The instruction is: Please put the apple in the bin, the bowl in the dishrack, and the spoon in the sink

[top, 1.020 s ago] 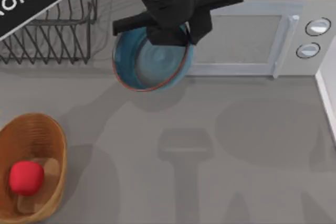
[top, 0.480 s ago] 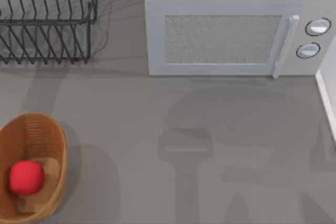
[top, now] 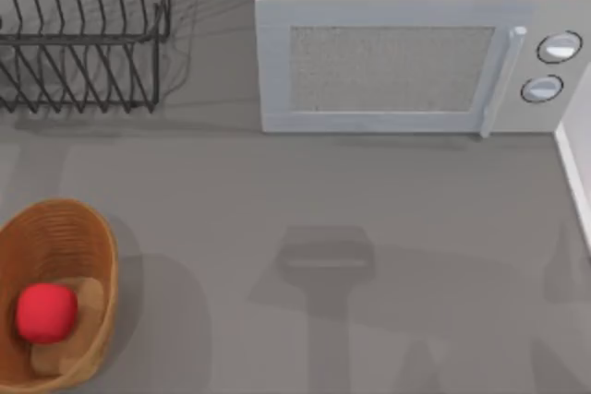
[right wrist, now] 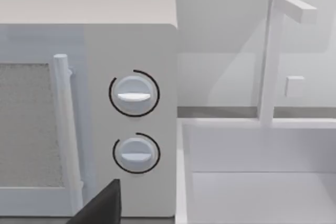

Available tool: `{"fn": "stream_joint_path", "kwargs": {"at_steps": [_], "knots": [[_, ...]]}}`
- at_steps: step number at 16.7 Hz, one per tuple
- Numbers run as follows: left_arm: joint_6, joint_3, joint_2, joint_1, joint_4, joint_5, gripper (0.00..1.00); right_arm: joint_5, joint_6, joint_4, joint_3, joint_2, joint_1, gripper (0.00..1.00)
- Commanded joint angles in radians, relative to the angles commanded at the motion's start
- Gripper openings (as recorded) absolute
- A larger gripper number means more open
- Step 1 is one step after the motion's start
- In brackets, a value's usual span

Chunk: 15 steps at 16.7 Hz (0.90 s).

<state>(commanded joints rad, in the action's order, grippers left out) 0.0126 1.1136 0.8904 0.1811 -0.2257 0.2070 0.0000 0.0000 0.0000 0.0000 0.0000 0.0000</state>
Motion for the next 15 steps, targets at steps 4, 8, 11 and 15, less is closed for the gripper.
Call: {"fn": "stream_joint_path", "kwargs": {"at_steps": [4, 8, 11, 15], "knots": [[0.000, 0.004, 0.005, -0.003, 0.000, -0.003, 0.00, 0.000, 0.000, 0.000, 0.000, 0.000, 0.000, 1.00], [0.000, -0.003, 0.113, -0.011, 0.109, -0.016, 0.00, 0.000, 0.000, 0.000, 0.000, 0.000, 0.000, 1.00], [0.000, -0.024, 0.282, -0.025, 0.300, -0.034, 0.00, 0.000, 0.000, 0.000, 0.000, 0.000, 0.000, 1.00], [0.004, -0.077, 0.542, -0.058, 0.637, -0.061, 0.00, 0.000, 0.000, 0.000, 0.000, 0.000, 0.000, 1.00]]}}
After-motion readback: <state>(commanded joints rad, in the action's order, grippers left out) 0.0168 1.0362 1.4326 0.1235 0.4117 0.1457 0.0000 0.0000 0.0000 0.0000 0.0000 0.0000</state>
